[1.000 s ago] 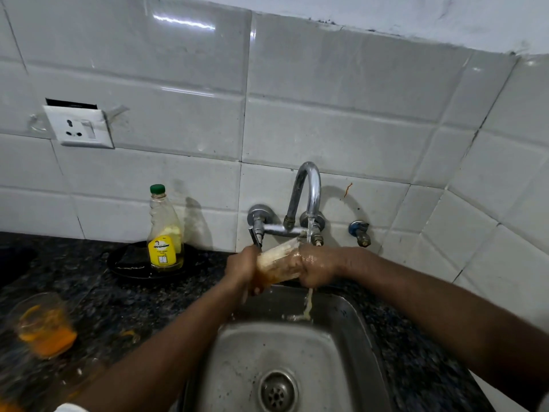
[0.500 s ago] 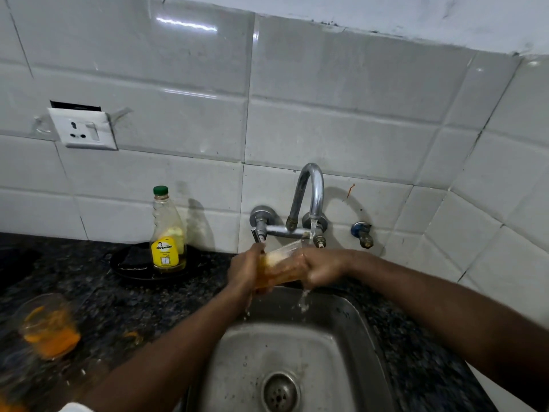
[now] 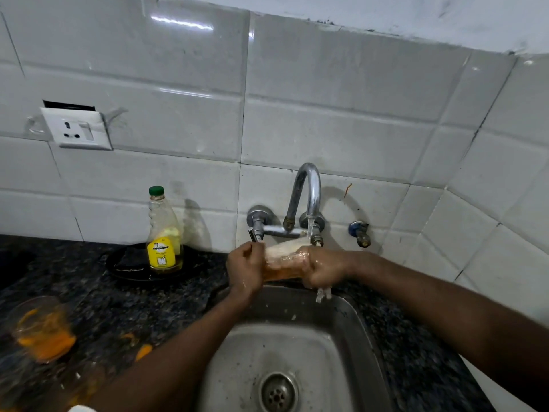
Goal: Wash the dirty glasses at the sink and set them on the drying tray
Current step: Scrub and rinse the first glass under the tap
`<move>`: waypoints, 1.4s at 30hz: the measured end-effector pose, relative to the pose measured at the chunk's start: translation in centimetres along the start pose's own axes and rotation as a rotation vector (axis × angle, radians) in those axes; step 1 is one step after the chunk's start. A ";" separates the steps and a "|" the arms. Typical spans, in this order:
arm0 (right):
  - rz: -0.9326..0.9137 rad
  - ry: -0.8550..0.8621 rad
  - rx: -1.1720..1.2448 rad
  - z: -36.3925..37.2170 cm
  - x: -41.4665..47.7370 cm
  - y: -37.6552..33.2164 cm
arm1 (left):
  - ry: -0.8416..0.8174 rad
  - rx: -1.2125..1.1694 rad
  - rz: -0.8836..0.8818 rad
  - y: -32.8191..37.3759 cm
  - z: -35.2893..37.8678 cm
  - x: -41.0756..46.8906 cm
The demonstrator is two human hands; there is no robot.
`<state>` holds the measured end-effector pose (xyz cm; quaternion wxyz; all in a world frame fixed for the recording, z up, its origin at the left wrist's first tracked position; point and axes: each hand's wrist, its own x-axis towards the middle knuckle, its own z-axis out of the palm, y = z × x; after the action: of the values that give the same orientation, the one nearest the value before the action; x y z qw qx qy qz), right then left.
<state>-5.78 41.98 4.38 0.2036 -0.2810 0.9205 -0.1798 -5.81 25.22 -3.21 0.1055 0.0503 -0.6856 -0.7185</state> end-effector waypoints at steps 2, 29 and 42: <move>-0.055 0.012 -0.171 0.4 0.1 0.3 | -0.183 0.002 -0.384 0.9 -0.4 0.3; 0.016 -0.013 0.085 -0.7 1.1 0.4 | 0.061 0.044 0.146 -0.2 -0.2 -0.3; 0.028 -0.080 -0.024 -0.9 0.9 -0.7 | -0.063 0.000 -0.360 0.2 -0.2 1.0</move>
<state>-6.61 41.10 5.18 0.2392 -0.2775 0.9175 -0.1546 -6.72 24.79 -2.96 -0.0462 0.1498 -0.6684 -0.7271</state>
